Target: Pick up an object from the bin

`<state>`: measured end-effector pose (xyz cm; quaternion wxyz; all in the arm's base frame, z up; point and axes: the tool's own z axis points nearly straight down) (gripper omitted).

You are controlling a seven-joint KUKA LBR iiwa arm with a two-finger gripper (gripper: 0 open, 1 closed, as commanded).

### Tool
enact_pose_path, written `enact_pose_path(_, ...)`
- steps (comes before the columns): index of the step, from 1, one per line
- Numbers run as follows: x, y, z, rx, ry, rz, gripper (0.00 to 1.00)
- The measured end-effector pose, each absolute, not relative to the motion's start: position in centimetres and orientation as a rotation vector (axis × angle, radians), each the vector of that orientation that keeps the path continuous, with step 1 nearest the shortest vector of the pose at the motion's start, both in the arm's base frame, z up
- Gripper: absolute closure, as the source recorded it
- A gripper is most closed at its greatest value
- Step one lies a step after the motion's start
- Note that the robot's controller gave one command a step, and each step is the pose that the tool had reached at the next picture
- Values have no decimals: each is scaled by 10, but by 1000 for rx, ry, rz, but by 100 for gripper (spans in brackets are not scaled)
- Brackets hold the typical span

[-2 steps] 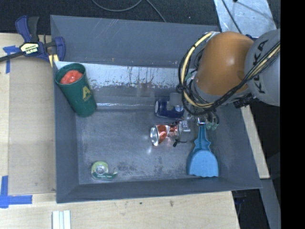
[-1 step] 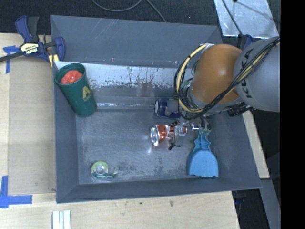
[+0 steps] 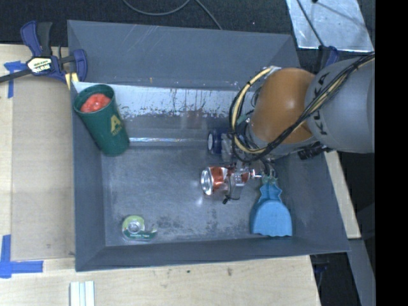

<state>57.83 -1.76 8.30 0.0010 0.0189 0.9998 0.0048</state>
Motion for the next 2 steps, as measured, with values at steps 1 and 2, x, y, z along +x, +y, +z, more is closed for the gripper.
enact_pose_path(1,579,-21,100,75,3127,2,0)
enact_pose_path(2,581,-10,80,-19,3137,24,0)
